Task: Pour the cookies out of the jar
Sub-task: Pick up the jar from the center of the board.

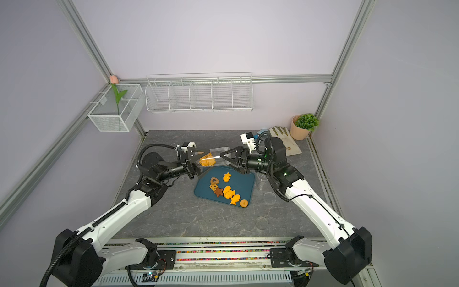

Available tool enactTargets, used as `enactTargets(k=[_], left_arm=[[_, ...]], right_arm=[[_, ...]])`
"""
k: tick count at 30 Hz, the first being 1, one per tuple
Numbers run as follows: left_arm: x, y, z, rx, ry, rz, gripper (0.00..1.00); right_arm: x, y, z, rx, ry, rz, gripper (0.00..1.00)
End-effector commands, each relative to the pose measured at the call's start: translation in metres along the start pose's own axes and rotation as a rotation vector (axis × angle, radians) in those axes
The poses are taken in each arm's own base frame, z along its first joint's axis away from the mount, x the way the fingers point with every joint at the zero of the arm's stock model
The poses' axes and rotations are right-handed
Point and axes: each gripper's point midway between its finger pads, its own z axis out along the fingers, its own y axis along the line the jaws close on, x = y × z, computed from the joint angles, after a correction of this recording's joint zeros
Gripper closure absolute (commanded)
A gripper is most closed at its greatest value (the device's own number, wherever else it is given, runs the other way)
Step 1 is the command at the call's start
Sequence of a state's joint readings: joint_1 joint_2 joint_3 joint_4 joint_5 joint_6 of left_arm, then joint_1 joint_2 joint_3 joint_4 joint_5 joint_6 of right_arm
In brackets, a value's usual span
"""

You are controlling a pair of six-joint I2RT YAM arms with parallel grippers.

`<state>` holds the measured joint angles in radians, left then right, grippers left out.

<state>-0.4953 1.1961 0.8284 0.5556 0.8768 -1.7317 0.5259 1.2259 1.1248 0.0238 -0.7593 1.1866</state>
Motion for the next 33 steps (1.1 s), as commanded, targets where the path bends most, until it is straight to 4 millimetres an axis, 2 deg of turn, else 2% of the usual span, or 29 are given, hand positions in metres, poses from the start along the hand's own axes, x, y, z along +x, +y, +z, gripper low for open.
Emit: enactTargets(k=[1,13,22,26,29,31,33], left_arm=[[0.006,-0.012,0.0,0.036,0.036,0.024,0.23],[0.008,-0.01,0.0,0.027,0.048,0.027,0.29],[0.007,-0.004,0.0,0.013,0.047,0.022,0.28],[0.007,-0.003,0.0,0.011,0.046,0.02,0.28],[0.007,-0.002,0.0,0.009,0.044,0.019,0.28],[0.006,-0.002,0.0,0.01,0.042,0.021,0.28],[0.006,-0.003,0.0,0.012,0.042,0.024,0.29]], right_arm=[[0.004,-0.007,0.003,-0.004,0.033,0.093,0.35],[0.003,-0.009,0.004,0.008,0.035,0.089,0.31],[0.004,-0.008,0.004,0.025,0.051,0.072,0.15],[0.004,-0.007,0.005,0.026,0.056,0.066,0.12],[0.004,-0.008,0.005,0.031,0.062,0.065,0.05],[0.004,-0.007,0.006,0.03,0.067,0.062,0.12],[0.004,-0.008,0.006,0.03,0.069,0.059,0.12]])
